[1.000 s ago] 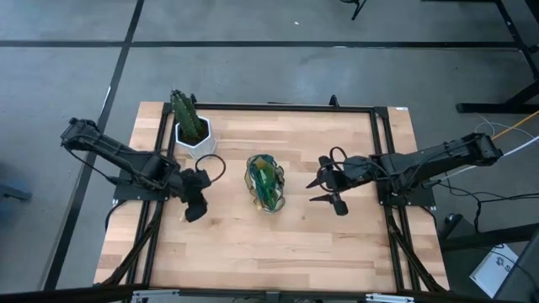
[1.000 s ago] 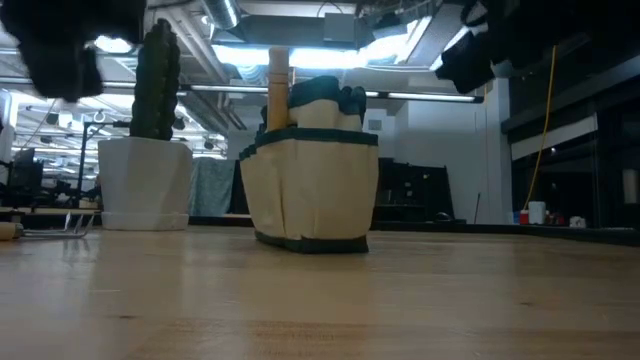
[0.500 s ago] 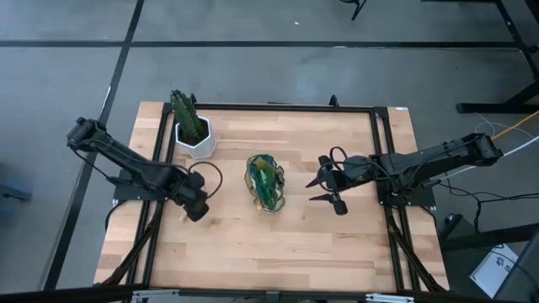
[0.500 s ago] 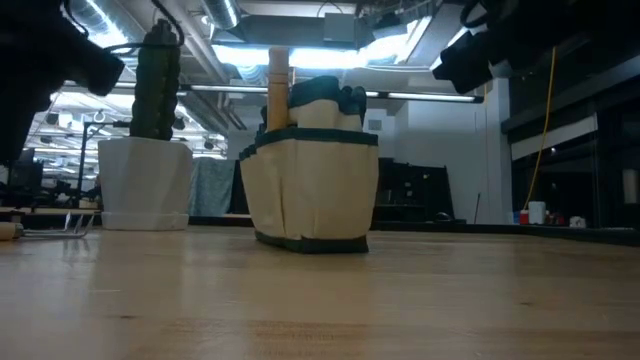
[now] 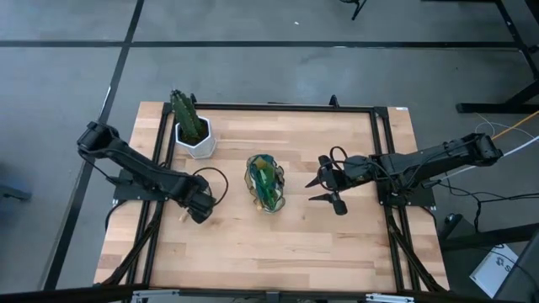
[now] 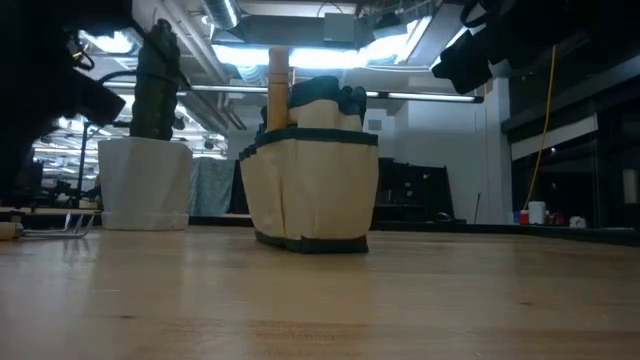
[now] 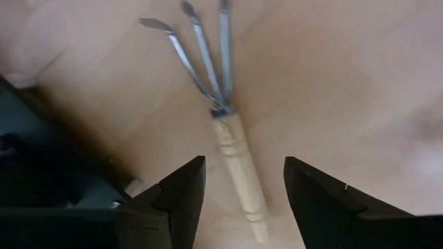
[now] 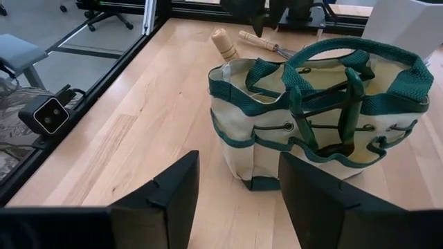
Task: Pick & Place Garden tools in Gardening bag
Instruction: Put the hand rake into the gardening bag
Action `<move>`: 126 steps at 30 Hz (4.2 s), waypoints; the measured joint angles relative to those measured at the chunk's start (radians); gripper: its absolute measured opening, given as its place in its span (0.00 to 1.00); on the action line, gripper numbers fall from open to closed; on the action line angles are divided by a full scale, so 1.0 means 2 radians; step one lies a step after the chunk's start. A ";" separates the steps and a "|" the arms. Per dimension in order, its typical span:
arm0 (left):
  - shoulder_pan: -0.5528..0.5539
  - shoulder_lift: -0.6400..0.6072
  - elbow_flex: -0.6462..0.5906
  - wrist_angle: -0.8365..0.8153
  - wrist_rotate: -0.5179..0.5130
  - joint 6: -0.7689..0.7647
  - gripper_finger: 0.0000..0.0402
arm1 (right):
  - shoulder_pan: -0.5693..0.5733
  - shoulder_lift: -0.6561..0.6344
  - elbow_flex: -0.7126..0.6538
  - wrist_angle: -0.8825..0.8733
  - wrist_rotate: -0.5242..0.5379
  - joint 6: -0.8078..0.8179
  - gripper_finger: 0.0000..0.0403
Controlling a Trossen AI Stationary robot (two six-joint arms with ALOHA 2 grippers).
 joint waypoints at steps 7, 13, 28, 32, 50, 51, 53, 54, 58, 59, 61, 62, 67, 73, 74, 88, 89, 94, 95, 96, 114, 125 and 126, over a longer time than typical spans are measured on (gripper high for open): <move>0.023 0.031 0.000 -0.004 -0.009 0.027 0.42 | 0.000 0.000 0.000 -0.001 0.000 0.000 0.49; 0.035 0.046 -0.011 0.013 -0.001 0.044 0.35 | 0.000 0.000 0.000 -0.001 -0.002 0.006 0.49; 0.036 0.002 -0.090 0.103 0.030 0.027 0.27 | 0.000 0.000 0.000 -0.001 -0.001 0.007 0.49; 0.037 0.001 -0.091 0.106 0.031 0.031 0.20 | 0.000 0.000 0.000 -0.001 -0.001 0.007 0.49; 0.037 0.001 -0.106 0.123 0.028 0.010 0.27 | 0.000 0.000 0.000 -0.001 0.000 0.015 0.49; 0.037 0.001 -0.106 0.123 0.025 0.010 0.27 | 0.000 0.000 0.000 -0.001 0.000 0.015 0.49; 0.037 0.001 -0.106 0.124 0.022 0.011 0.26 | 0.000 0.000 0.000 -0.001 0.000 0.015 0.49; 0.037 0.001 -0.106 0.125 0.022 0.013 0.25 | 0.000 0.000 0.000 -0.001 0.000 0.015 0.49; 0.036 0.001 -0.106 0.126 0.024 0.026 0.18 | 0.000 0.000 0.000 -0.001 0.000 0.015 0.49; 0.036 0.000 -0.106 0.125 0.022 0.030 0.16 | 0.000 0.000 0.000 -0.001 0.000 0.015 0.49; 0.031 0.000 -0.106 0.126 0.012 0.034 0.16 | 0.000 0.000 0.000 -0.001 0.003 0.015 0.49; 0.028 0.000 -0.106 0.126 0.005 0.035 0.16 | 0.000 0.000 0.000 -0.001 0.011 0.015 0.49; 0.005 -0.022 -0.109 0.134 -0.027 0.054 0.16 | 0.000 0.000 0.000 -0.002 0.042 0.015 0.49; -0.023 -0.079 -0.110 0.180 -0.130 0.094 0.16 | 0.000 0.000 0.000 0.004 0.042 0.015 0.49; -0.026 -0.090 -0.111 0.191 -0.134 0.108 0.16 | 0.000 0.000 0.000 0.007 0.042 0.015 0.49; -0.032 -0.153 -0.109 0.506 -0.103 0.365 0.16 | 0.003 0.028 0.001 0.111 0.037 -0.004 0.49; -0.032 -0.152 -0.108 0.531 -0.097 0.382 0.16 | 0.003 0.036 0.001 0.127 0.035 -0.010 0.49; -0.032 -0.146 -0.108 0.623 -0.085 0.455 0.16 | 0.003 0.071 0.001 0.215 0.009 -0.041 0.49; -0.032 -0.145 -0.108 0.635 -0.085 0.466 0.16 | 0.003 0.078 0.001 0.233 0.000 -0.045 0.49; -0.032 -0.142 -0.108 0.648 -0.085 0.477 0.16 | 0.004 0.085 0.001 0.252 -0.009 -0.049 0.49; 0.017 0.024 -0.022 0.792 0.046 0.597 0.16 | 0.007 0.234 0.061 0.410 -0.118 -0.038 0.49; 0.050 0.110 0.015 0.807 0.120 0.621 0.16 | 0.042 0.294 0.117 0.415 -0.142 -0.051 0.49; 0.054 0.115 0.015 0.814 0.126 0.621 0.15 | 0.045 0.297 0.120 0.415 -0.152 -0.054 0.49</move>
